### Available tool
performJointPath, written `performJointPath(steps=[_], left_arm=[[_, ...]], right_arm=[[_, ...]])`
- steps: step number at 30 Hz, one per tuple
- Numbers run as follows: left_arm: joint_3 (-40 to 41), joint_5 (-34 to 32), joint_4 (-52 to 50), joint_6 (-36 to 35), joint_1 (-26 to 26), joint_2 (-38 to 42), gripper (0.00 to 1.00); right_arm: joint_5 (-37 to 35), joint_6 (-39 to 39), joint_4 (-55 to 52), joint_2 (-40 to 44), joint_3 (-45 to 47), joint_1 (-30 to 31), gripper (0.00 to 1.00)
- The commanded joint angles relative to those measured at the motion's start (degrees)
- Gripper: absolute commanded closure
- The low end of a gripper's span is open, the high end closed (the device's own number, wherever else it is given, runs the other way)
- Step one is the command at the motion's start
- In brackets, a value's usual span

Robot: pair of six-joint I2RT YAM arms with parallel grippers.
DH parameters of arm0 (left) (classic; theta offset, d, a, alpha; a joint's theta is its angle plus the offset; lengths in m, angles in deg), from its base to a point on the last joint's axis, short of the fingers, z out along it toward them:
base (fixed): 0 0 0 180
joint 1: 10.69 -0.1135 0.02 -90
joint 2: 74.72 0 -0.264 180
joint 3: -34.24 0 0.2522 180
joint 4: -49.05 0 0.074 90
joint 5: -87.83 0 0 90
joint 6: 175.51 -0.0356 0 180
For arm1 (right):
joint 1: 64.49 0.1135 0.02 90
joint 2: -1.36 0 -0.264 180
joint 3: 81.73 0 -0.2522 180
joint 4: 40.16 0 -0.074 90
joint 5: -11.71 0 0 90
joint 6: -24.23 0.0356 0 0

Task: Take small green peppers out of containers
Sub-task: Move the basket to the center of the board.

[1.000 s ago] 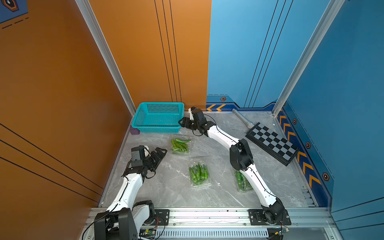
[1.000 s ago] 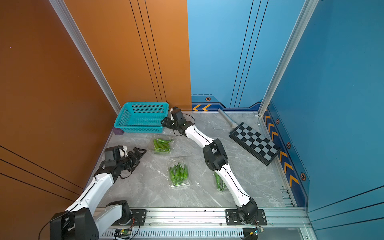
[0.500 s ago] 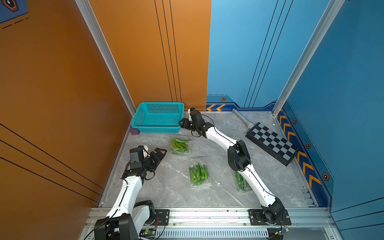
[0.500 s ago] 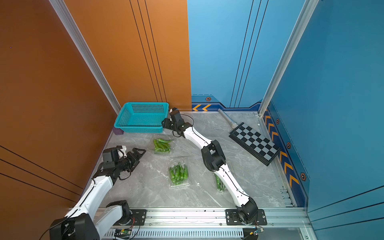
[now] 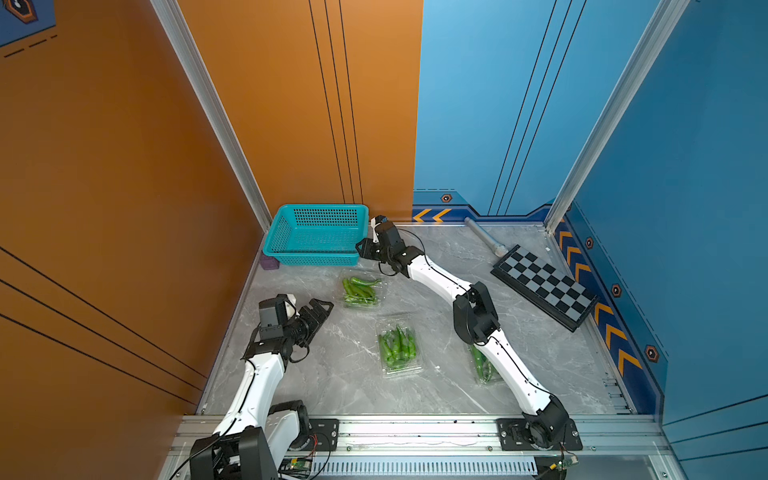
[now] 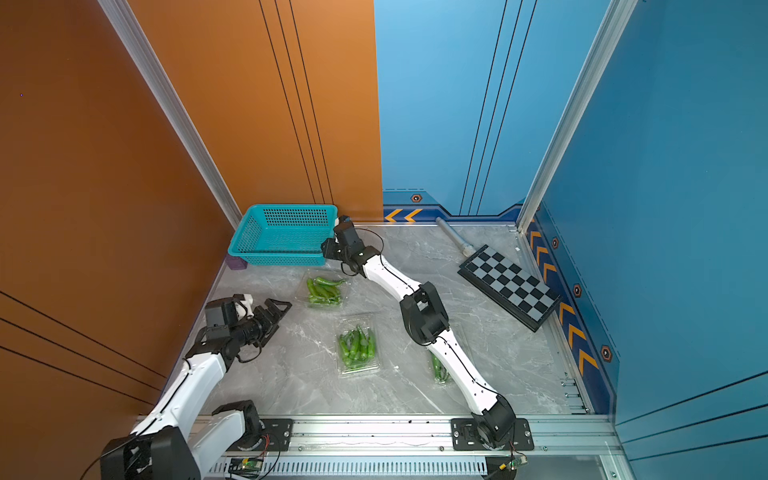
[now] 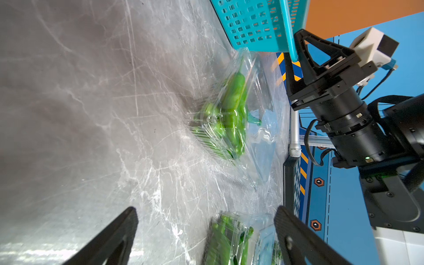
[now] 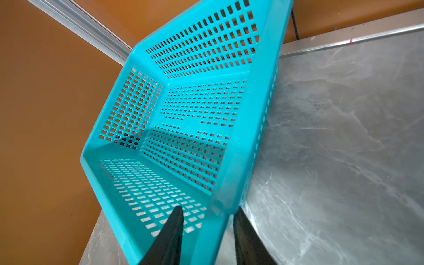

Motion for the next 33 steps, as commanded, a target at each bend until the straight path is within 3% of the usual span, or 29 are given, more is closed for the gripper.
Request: performJointPath(steps=[1, 8, 12, 20, 28, 33], left_arm=[[0.8, 1.7, -0.6, -1.2, -0.5, 0.6, 0.05], [1.3, 2.4, 0.5, -0.7, -0.5, 1.4, 0.04], [1.2, 2.5, 0.8, -0.8, -0.6, 0.7, 0.04], [1.2, 2.1, 0.9, -0.9, -0.8, 0.5, 0.04], [1.0, 2.1, 0.8, -1.0, -1.0, 0.1, 0.03], [0.7, 1.9, 0.7, -1.2, -1.1, -0.2, 0.03]], right_arm=[[-1.5, -1.0, -2.2, -2.1, -1.8, 0.4, 0.67], [-3.5, -4.3, -5.9, -1.7, -1.8, 0.4, 0.90], [-4.7, -6.1, -7.8, -0.5, -0.9, 0.1, 0.96], [-7.0, -7.7, -7.3, 2.1, 1.9, -0.2, 1.00], [-10.3, -3.2, -1.7, 9.8, 10.6, -1.8, 1.00], [-8.7, -1.1, -2.4, 14.1, 13.9, -4.6, 1.00]])
